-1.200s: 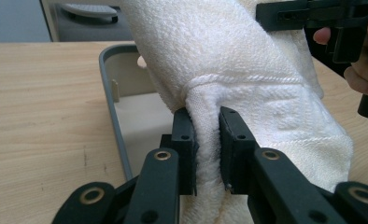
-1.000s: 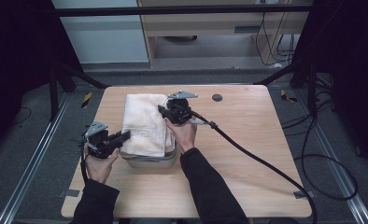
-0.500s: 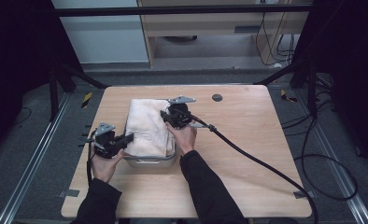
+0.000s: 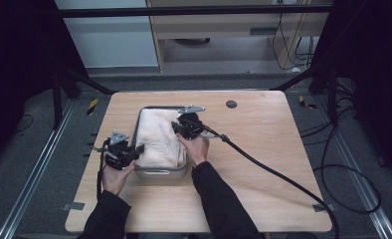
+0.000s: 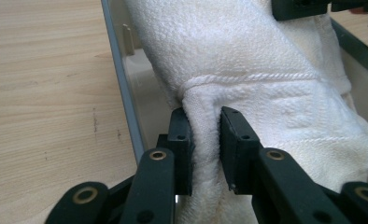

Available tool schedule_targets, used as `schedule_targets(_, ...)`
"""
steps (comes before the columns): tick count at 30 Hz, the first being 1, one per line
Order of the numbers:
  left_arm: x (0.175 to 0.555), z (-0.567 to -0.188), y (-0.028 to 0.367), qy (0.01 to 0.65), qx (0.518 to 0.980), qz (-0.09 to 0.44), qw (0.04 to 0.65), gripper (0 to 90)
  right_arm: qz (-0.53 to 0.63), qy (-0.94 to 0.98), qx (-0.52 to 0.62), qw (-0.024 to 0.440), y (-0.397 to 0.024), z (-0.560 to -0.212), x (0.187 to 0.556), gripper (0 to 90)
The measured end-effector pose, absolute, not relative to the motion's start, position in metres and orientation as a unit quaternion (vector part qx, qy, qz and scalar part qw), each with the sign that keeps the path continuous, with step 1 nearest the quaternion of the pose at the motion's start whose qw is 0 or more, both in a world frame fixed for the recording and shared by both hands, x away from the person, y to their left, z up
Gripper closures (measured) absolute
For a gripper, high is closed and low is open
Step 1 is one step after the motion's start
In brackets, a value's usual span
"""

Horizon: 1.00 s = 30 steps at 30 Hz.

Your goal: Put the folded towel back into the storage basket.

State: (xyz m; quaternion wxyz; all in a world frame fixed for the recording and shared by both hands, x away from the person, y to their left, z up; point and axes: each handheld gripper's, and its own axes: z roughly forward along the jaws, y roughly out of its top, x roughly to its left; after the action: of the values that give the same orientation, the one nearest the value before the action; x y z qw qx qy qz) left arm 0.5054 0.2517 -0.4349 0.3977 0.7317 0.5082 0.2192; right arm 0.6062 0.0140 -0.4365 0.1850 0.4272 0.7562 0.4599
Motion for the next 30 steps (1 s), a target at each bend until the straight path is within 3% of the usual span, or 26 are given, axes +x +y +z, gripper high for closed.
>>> schedule_targets(9,0.504,-0.434,0.252,0.510,0.725,0.232,0.400,61.1,0.444,0.773,0.410,0.193,0.014,-0.438,0.605,61.3)
schedule_targets(16,0.496,-0.424,0.253,0.498,0.719,0.248,0.417,56.4,0.449,0.779,0.391,0.199,0.012,-0.431,0.601,56.2)
schedule_targets(30,0.478,-0.412,0.269,0.485,0.707,0.263,0.444,37.3,0.474,0.772,0.369,0.206,-0.032,-0.402,0.575,25.7)
